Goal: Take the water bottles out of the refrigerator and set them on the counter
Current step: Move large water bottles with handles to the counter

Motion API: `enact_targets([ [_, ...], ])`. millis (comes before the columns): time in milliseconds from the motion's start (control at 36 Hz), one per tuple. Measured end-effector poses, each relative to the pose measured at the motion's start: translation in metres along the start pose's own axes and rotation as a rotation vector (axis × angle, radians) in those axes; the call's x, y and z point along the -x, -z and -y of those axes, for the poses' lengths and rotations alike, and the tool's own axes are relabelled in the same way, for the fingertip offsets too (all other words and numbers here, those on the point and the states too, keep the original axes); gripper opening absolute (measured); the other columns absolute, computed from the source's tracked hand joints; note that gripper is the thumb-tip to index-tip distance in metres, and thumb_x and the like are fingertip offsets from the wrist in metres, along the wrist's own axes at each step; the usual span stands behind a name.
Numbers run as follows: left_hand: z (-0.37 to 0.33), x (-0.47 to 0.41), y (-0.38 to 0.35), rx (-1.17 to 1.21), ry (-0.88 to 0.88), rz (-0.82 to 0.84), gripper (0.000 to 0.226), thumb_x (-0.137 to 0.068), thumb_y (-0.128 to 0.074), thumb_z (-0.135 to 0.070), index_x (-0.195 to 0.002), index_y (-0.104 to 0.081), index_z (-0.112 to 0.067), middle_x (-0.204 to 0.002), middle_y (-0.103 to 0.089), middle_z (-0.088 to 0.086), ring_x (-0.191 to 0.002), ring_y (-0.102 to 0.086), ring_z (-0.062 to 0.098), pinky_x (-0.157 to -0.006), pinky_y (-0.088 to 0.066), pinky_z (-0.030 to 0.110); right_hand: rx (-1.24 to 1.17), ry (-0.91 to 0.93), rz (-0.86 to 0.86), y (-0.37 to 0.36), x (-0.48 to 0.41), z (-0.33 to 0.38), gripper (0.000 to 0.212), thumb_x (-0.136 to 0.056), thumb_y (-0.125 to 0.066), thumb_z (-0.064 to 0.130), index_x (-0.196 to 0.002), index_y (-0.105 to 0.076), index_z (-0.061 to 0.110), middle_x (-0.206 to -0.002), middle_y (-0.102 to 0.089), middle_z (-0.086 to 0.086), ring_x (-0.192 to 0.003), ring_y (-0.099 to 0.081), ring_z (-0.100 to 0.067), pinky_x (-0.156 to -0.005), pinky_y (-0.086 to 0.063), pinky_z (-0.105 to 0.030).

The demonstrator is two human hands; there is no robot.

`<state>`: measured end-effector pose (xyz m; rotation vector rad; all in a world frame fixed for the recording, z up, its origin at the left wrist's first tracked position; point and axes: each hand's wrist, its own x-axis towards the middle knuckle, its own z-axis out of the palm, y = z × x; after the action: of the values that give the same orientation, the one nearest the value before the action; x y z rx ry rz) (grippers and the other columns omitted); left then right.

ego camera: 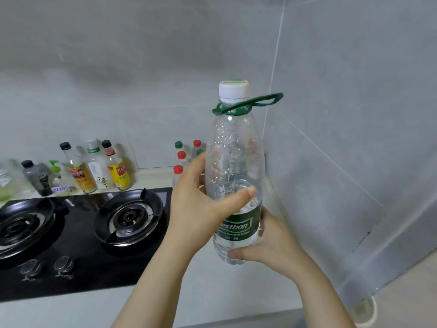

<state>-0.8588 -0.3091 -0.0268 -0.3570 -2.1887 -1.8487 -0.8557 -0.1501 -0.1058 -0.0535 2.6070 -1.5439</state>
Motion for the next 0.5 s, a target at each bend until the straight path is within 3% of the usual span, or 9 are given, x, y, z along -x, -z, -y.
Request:
enact_targets([
  [111,0.016,-0.028,-0.004,0.018,0.010,0.054,0.054,-0.058,-0.084,-0.029,-0.106,-0.063,-0.036,-0.100,-0.072,-0.015,-0.092,-0.069,0.003,-0.082,-0.058,0.032,-0.036,-0.029,-0.014,0.001,-0.025,-0.008,0.082,-0.045,-0.090,0.032,-0.116,-0.049,0.041,-0.106,-0.069,0.020,-0.096,-0.066,0.002,-0.084,-0.057,-0.031],
  [222,0.029,-0.059,-0.005,0.047,0.002,0.102,0.057,-0.059,-0.087,-0.022,-0.108,-0.062,-0.035,-0.101,-0.072,-0.016,-0.093,-0.069,0.000,-0.077,-0.056,0.020,-0.067,-0.048,-0.048,0.002,-0.050,-0.010,0.085,-0.047,-0.090,0.028,-0.121,-0.048,0.039,-0.108,-0.068,0.020,-0.098,-0.066,0.001,-0.086,-0.057,-0.032],
  [389,0.051,-0.093,-0.017,0.067,0.003,0.198,0.058,-0.062,-0.088,-0.014,-0.112,-0.062,-0.029,-0.099,-0.072,-0.018,-0.091,-0.067,-0.004,-0.074,-0.053,0.013,-0.106,-0.065,-0.140,0.006,-0.073,-0.024,0.085,-0.051,-0.091,0.018,-0.121,-0.048,0.040,-0.109,-0.067,0.024,-0.099,-0.065,0.004,-0.078,-0.055,-0.019],
  [500,0.068,-0.106,-0.030,0.089,0.049,0.245,0.056,-0.062,-0.088,-0.008,-0.110,-0.064,-0.024,-0.099,-0.073,-0.013,-0.091,-0.069,0.000,-0.077,-0.055,0.017,-0.138,-0.103,-0.178,0.009,-0.083,-0.041,0.084,-0.045,-0.089,0.027,-0.118,-0.050,0.040,-0.110,-0.068,0.020,-0.099,-0.066,0.002,-0.077,-0.055,-0.019],
])
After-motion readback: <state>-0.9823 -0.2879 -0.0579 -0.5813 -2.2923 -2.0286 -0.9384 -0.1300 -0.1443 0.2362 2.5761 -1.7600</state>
